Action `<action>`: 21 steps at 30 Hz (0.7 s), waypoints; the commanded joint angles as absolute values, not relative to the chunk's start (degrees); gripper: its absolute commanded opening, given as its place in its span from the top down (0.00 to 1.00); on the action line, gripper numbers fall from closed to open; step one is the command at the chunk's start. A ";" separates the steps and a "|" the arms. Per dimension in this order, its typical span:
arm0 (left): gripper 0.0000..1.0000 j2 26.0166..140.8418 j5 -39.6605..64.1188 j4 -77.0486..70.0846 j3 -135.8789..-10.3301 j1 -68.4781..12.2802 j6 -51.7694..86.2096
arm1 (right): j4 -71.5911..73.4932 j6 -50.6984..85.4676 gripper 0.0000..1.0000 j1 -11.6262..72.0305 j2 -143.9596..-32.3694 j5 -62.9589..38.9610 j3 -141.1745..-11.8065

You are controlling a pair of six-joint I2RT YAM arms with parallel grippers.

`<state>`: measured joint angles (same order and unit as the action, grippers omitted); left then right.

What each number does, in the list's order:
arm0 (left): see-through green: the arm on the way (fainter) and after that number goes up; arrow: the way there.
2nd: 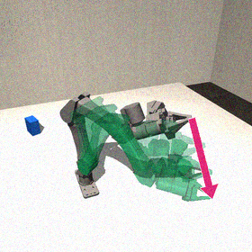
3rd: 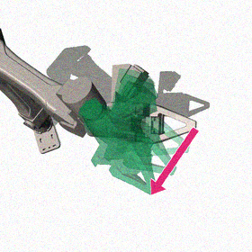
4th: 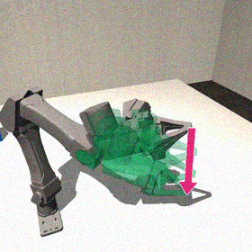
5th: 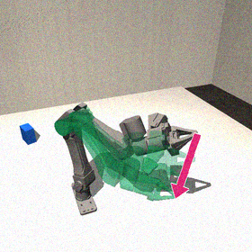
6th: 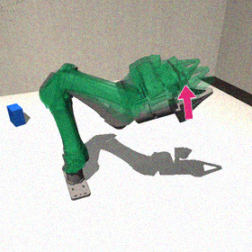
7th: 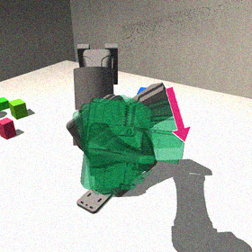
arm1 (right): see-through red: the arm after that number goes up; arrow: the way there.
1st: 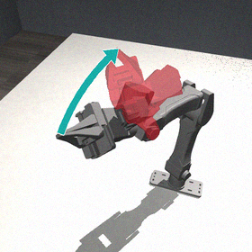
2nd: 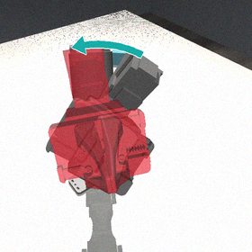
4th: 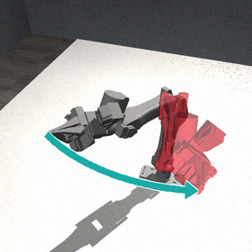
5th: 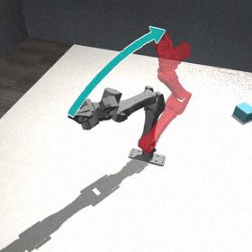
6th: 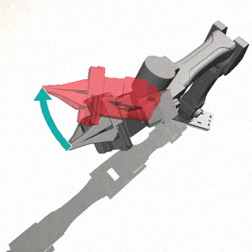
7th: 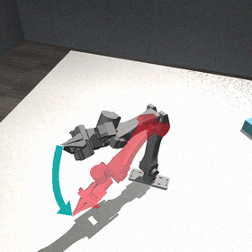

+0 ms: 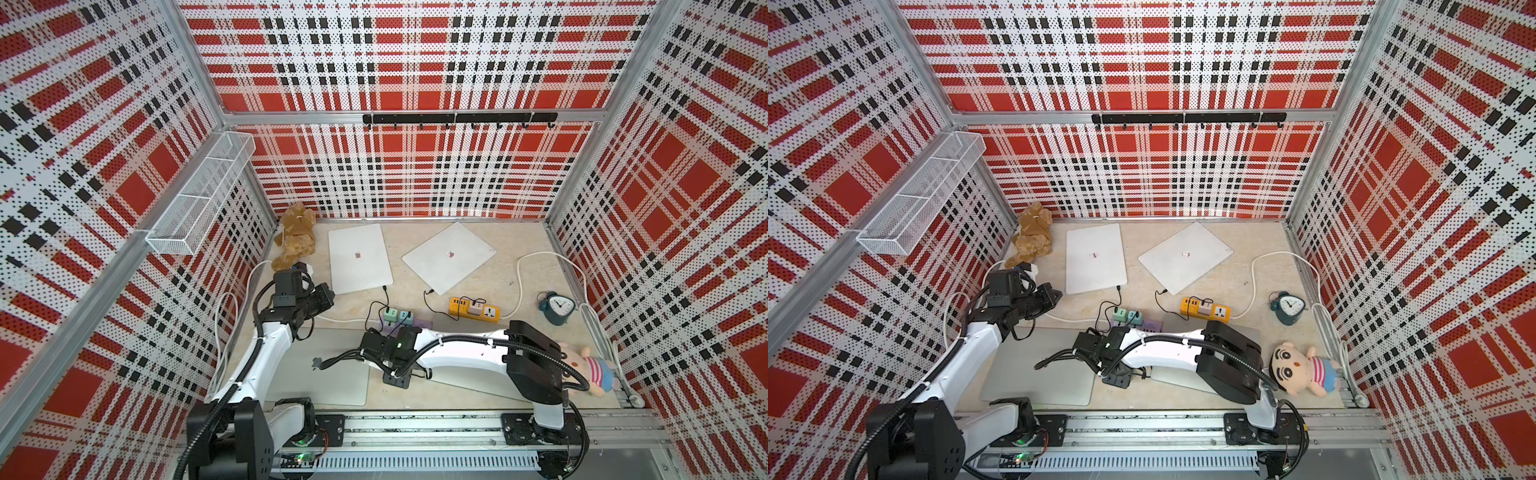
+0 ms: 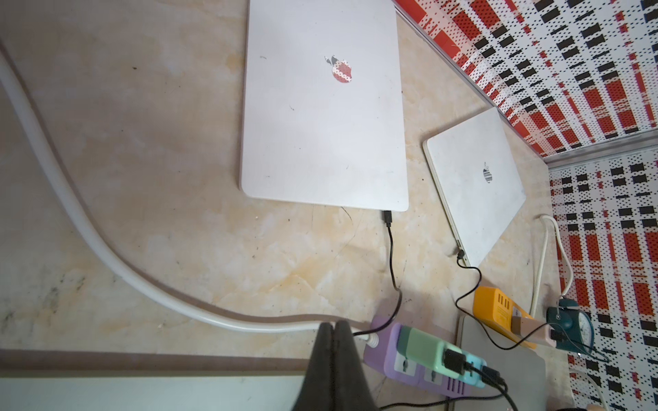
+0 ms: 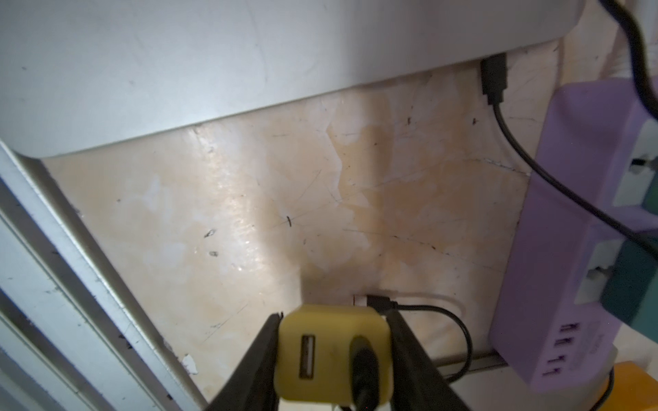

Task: Unplug the laptop charger
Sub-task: Place the plug at the center of the board.

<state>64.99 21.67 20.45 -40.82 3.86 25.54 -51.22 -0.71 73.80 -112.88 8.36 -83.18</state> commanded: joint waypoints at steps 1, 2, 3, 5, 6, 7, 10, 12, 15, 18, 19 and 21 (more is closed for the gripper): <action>1.00 64.43 23.10 22.58 -42.96 5.05 23.46 | -55.69 -3.02 0.61 75.46 -115.65 5.62 -83.53; 1.00 64.34 23.18 22.66 -43.03 5.25 23.43 | -56.01 -3.37 0.60 75.55 -116.00 5.82 -83.69; 1.00 64.25 23.29 22.68 -43.06 5.43 23.33 | -56.45 -3.67 0.60 75.66 -116.42 6.13 -84.04; 1.00 64.25 23.37 22.76 -43.07 5.54 23.30 | -57.07 -4.29 0.60 75.76 -117.17 6.30 -84.65; 1.00 64.32 23.46 22.76 -43.06 5.54 23.38 | -57.43 -4.52 0.59 75.91 -117.67 6.41 -85.04; 1.00 64.36 23.47 22.76 -43.06 5.54 23.31 | -57.66 -4.70 0.59 75.89 -118.13 6.34 -85.52; 1.00 64.53 23.55 22.85 -43.00 5.61 23.29 | -58.26 -5.36 0.57 76.11 -119.30 6.02 -86.85; 1.00 64.53 23.54 22.83 -43.14 5.54 23.22 | -58.27 -5.79 0.56 76.11 -119.78 5.97 -87.31; 1.00 64.43 23.43 22.88 -43.13 5.52 23.20 | -58.34 -6.45 0.53 76.19 -120.70 5.89 -88.32; 1.00 64.45 23.46 22.95 -43.31 5.54 23.12 | -58.79 -7.03 0.53 76.14 -121.79 5.89 -89.36; 1.00 64.36 23.38 23.09 -43.33 5.54 23.12 | -58.88 -7.21 0.53 76.12 -121.98 6.05 -89.63; 1.00 64.42 23.38 23.11 -43.33 5.58 23.04 | -59.02 -7.56 0.51 76.19 -122.30 6.15 -90.06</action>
